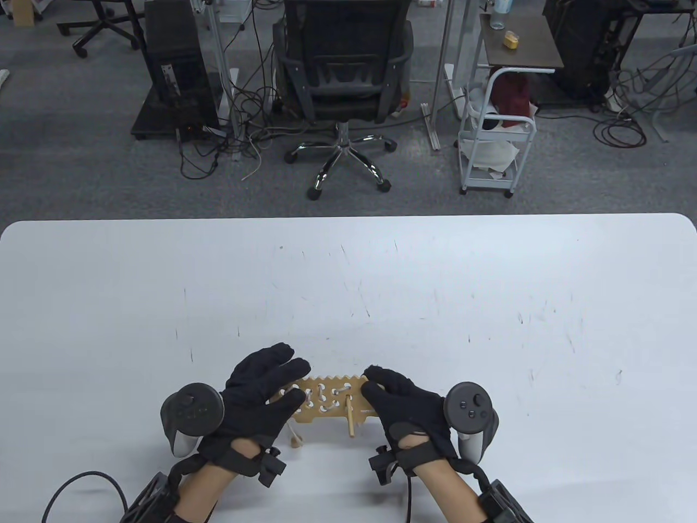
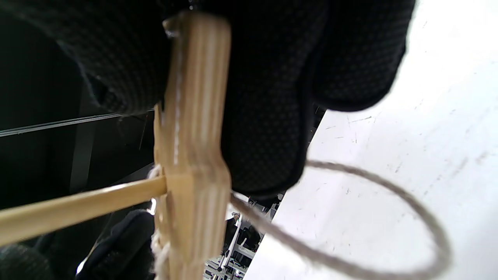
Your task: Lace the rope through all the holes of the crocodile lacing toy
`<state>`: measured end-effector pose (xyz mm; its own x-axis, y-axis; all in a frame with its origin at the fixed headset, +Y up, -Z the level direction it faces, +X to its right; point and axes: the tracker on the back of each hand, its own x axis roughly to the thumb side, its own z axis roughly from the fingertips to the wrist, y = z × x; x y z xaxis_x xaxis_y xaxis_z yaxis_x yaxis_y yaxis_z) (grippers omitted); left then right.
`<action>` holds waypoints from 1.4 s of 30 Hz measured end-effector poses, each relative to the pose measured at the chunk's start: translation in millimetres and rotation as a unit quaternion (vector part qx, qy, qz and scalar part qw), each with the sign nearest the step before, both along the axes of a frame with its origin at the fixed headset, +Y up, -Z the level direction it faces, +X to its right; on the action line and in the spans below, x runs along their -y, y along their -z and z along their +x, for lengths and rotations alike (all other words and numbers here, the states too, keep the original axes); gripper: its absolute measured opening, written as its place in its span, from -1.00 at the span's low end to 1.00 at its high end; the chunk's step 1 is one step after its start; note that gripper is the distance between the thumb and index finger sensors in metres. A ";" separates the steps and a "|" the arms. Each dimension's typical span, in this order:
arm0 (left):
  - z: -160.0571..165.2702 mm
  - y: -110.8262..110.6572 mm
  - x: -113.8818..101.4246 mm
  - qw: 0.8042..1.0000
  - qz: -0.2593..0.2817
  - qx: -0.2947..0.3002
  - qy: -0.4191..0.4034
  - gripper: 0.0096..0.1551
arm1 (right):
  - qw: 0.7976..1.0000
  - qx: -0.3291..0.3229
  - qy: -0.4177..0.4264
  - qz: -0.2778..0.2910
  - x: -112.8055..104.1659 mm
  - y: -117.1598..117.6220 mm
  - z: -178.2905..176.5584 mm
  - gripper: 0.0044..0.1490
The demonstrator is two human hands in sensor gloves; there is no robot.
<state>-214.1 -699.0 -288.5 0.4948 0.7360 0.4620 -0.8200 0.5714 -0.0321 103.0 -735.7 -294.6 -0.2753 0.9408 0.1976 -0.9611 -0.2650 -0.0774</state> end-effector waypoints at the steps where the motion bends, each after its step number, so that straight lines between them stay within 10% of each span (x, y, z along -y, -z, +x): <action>1: 2.3 -1.6 -0.4 1.000 0.004 -0.006 0.009 -0.38 | 1.000 -0.001 -0.001 0.000 -0.2 -0.3 -0.9 -0.43; 42: 47.7 -18.6 8.5 0.975 0.090 0.031 0.203 -0.24 | 0.996 -0.023 0.064 -0.063 6.1 -2.5 -7.9 -0.41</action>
